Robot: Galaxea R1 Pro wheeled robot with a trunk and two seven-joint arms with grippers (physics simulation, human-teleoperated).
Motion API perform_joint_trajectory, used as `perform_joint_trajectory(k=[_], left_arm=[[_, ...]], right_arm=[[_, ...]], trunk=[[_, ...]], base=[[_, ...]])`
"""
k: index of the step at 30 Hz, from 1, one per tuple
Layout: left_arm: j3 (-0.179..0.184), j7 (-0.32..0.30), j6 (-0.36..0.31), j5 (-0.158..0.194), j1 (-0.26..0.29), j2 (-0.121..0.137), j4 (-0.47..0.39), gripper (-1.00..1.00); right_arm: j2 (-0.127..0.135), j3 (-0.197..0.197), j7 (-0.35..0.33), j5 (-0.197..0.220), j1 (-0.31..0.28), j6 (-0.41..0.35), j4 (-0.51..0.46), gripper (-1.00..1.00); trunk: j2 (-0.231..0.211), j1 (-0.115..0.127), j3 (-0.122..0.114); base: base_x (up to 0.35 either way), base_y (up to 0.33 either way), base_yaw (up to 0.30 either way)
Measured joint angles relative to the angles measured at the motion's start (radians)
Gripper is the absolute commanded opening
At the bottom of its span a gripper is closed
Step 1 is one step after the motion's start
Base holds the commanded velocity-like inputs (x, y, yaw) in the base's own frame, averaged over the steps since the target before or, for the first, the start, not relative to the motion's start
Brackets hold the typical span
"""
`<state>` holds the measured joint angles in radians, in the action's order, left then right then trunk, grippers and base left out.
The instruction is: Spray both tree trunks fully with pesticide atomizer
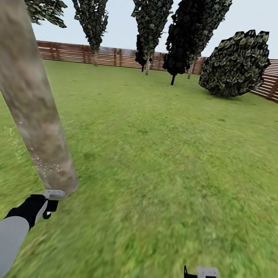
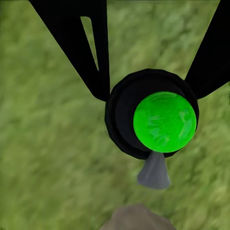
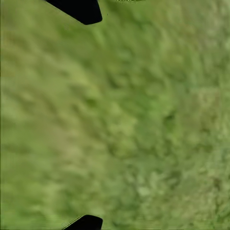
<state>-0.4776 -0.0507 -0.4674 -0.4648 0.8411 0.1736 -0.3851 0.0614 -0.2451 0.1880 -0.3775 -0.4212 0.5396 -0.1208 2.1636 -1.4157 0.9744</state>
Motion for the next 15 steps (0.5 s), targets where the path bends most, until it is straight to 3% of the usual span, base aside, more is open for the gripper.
perform_joint_trajectory(k=[9,15], left_arm=[[0.0,0.0,0.0,0.0,0.0,-0.001,0.001,-1.0],[0.0,0.0,0.001,0.001,0.0,-0.001,0.001,-1.0]], right_arm=[[-0.001,0.0,-0.001,0.0,0.0,0.0,0.0,1.0],[0.0,0.0,-0.001,0.0,0.0,0.0,0.0,1.0]], trunk=[[0.0,0.0,0.0],[0.0,0.0,0.0]], base=[[0.252,-0.165,0.276],[0.028,-0.016,0.276]])
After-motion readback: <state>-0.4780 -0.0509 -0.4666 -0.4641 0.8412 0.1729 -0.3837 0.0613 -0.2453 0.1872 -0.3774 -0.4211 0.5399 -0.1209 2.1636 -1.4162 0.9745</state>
